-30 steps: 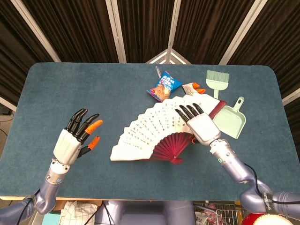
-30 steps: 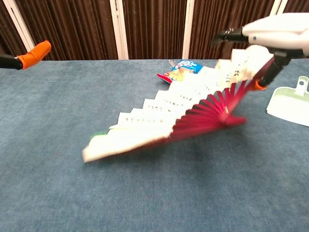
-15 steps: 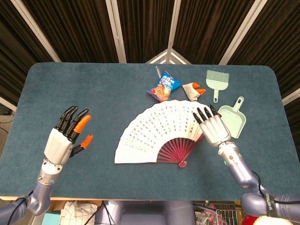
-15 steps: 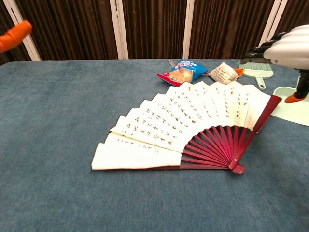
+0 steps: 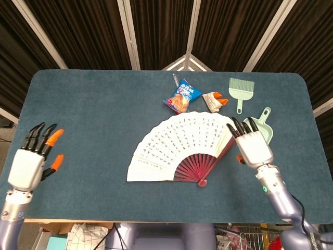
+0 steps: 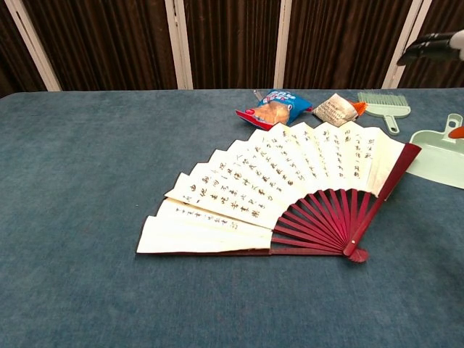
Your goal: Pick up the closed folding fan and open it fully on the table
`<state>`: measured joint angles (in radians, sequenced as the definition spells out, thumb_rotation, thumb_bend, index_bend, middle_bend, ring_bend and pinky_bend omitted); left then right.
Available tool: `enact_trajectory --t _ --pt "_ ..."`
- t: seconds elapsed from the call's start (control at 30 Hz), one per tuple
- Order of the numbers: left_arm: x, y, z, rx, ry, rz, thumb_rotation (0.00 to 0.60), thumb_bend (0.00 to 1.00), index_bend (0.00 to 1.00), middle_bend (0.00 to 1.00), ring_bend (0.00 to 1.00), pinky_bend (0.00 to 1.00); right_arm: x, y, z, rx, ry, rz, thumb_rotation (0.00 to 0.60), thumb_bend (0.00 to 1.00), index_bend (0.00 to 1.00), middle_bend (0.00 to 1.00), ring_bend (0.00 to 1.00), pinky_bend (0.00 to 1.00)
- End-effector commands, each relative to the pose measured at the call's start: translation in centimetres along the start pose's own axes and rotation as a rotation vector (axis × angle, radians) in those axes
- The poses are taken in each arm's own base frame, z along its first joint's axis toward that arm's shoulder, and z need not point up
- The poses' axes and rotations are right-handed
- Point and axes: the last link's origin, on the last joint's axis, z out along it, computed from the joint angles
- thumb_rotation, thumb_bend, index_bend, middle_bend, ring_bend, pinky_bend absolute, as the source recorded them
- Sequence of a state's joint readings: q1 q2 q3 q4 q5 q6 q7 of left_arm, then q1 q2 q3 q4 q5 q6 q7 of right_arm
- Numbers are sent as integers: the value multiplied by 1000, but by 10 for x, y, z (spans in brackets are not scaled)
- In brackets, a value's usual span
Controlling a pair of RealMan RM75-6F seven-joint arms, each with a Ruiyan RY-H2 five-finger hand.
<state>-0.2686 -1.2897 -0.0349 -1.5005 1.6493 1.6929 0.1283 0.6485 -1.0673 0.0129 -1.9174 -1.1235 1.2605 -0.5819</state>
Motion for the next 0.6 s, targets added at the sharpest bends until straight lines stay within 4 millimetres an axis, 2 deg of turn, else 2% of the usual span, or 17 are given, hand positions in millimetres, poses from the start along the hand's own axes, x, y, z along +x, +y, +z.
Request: enact_trajectory --t 0.03,0.2,0.33,0.6 --pt "-2 -23 -30 150 -177 61 600 459 164 62 0 100 -5 23 -64 -9 165 178 600 194 187 123 192 114" --pt "-1 -36 -38 226 -239 49 600 458 158 61 0 100 -22 40 -105 -67 220 181 600 194 189 125 199 137" --pt "-3 -45 -41 258 -280 50 600 459 148 55 0 66 -34 50 -128 -107 239 182 600 195 189 125 204 137" --pt "2 -49 -43 253 -293 45 600 458 138 39 0 49 -48 70 -150 -199 261 166 600 194 189 125 203 137"
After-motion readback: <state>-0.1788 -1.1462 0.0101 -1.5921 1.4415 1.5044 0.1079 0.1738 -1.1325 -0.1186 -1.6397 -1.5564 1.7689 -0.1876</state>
